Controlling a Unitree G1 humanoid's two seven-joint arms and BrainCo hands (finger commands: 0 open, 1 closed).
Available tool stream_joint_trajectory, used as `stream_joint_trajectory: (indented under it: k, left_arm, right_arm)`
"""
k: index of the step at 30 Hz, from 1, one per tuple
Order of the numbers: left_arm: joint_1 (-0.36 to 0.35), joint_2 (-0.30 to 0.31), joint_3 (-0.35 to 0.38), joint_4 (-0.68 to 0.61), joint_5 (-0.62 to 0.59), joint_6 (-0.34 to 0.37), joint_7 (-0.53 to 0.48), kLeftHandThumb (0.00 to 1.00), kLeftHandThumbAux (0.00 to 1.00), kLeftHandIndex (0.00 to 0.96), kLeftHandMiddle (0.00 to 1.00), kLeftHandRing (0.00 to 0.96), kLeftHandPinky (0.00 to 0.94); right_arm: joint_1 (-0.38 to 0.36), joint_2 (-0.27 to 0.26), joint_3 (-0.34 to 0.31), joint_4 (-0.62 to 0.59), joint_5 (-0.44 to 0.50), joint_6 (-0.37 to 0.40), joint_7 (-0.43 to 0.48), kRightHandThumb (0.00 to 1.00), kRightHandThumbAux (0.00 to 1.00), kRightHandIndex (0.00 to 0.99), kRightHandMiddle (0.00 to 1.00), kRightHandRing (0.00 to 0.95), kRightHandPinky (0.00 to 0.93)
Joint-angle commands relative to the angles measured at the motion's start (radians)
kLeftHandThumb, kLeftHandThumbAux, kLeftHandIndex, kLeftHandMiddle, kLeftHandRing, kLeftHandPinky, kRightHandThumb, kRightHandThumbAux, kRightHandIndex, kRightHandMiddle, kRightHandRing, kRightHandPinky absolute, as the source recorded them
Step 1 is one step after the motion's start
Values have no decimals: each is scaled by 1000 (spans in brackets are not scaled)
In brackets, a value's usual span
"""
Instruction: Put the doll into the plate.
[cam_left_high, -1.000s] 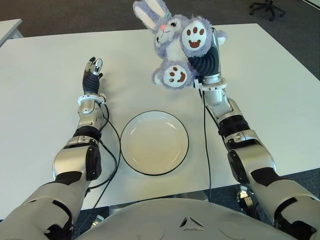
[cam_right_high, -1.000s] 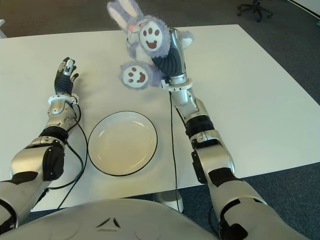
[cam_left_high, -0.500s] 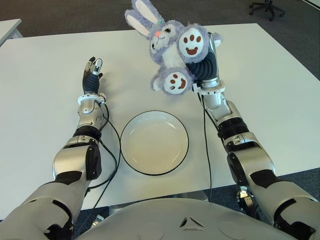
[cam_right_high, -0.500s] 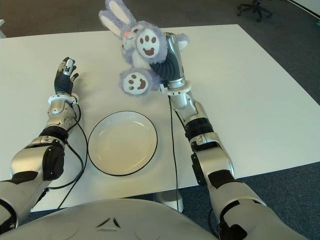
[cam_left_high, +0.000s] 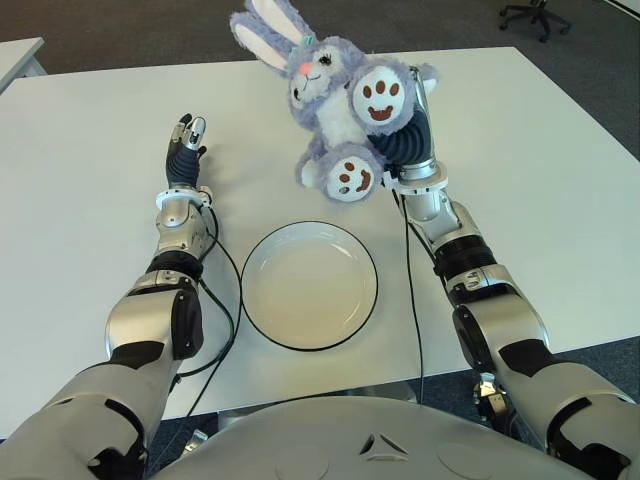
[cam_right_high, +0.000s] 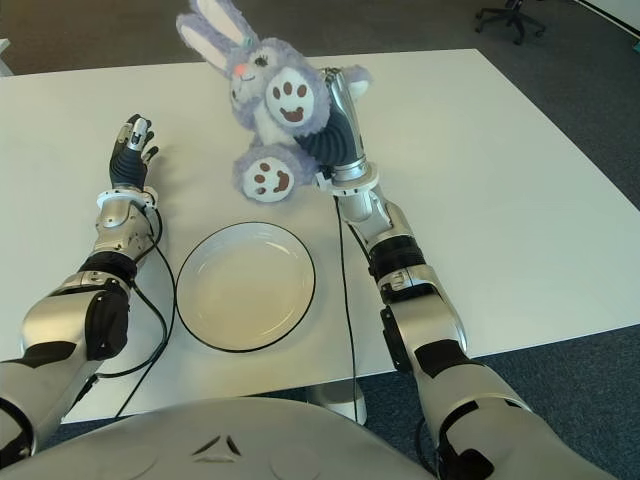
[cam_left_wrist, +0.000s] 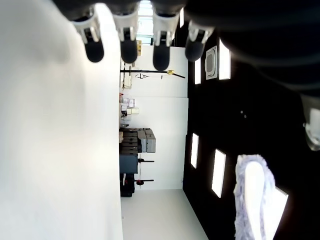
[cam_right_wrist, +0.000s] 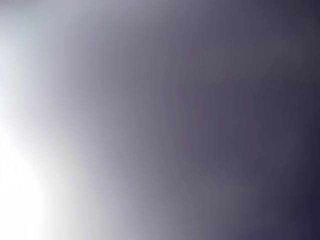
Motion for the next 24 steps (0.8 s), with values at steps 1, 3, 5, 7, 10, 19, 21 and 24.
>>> stream_joint_trajectory:
  k: [1,3,5,7,10,19,21,24]
  left_arm:
    - [93,-49,1,78,-5,69,-10,0,369,0,118,58,0]
    - [93,-49,0,78,-4,69,-9,0,371,0,115,55,0]
    - [92,-49,-1,78,-3,69,-7,0,372,0,110,50,0]
    - [92,-49,-1,79,-2,70,-6,0,373,0,109,49,0]
    - [91,-49,-2,79,-1,71,-6,0,376,0,105,43,0]
    - [90,-50,-2,81,-1,72,-5,0,380,0,99,35,0]
    - [90,-50,-2,81,-1,71,-5,0,380,0,98,33,0]
    - [90,-50,-3,81,-1,69,-5,0,380,0,98,32,0]
  right_arm:
    - [3,-3,12,6,-15,-23,14,715,710,438,891,886,877]
    - [3,-3,15,5,-17,-27,20,716,710,438,891,885,876]
    - [4,-3,18,5,-16,-29,25,717,710,439,889,883,873]
    - [6,-2,19,5,-15,-31,30,718,710,439,888,882,872]
    - [13,-2,28,3,-5,-40,53,719,710,439,885,883,874]
    - [18,-2,55,19,106,-68,188,724,710,438,884,874,866]
    - [20,0,65,23,151,-77,235,725,710,438,882,873,866]
    - [23,3,72,19,191,-82,285,725,710,438,879,875,861]
